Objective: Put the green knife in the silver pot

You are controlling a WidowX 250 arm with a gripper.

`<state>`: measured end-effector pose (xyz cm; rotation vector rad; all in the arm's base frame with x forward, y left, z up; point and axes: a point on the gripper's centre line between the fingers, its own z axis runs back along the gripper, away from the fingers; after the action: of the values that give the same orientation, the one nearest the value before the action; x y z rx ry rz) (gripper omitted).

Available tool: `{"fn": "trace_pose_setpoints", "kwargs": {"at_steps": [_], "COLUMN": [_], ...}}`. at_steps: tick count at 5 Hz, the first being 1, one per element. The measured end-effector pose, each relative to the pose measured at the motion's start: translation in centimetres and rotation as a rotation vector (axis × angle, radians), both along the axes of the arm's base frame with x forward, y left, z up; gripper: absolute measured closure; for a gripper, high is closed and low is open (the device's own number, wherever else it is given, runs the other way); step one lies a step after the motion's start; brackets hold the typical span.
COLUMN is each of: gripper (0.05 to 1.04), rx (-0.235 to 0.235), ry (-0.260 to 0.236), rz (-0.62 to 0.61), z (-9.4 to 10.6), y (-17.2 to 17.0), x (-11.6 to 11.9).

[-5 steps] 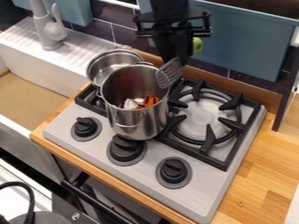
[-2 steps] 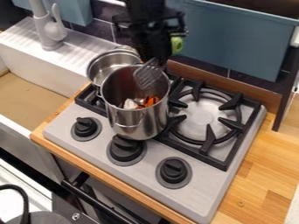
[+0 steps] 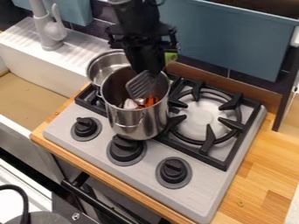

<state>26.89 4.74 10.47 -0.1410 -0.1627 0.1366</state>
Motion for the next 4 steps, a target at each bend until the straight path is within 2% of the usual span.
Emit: {"fn": "trace_pose_setpoints", "kwargs": {"at_steps": [1, 2, 3, 4], "gripper": [0.849, 0.799, 0.531, 0.234], "rx": [0.003, 0.008, 0.007, 0.008], "ry": [0.003, 0.005, 0.029, 0.021], "rz": [-0.010, -0.004, -0.011, -0.014], "z": [-0.50, -0.72, -0.71, -0.28], "y": [-0.01, 0.07, 0.07, 0.03], "x": [-0.30, -0.37, -0.79, -0.43]}}
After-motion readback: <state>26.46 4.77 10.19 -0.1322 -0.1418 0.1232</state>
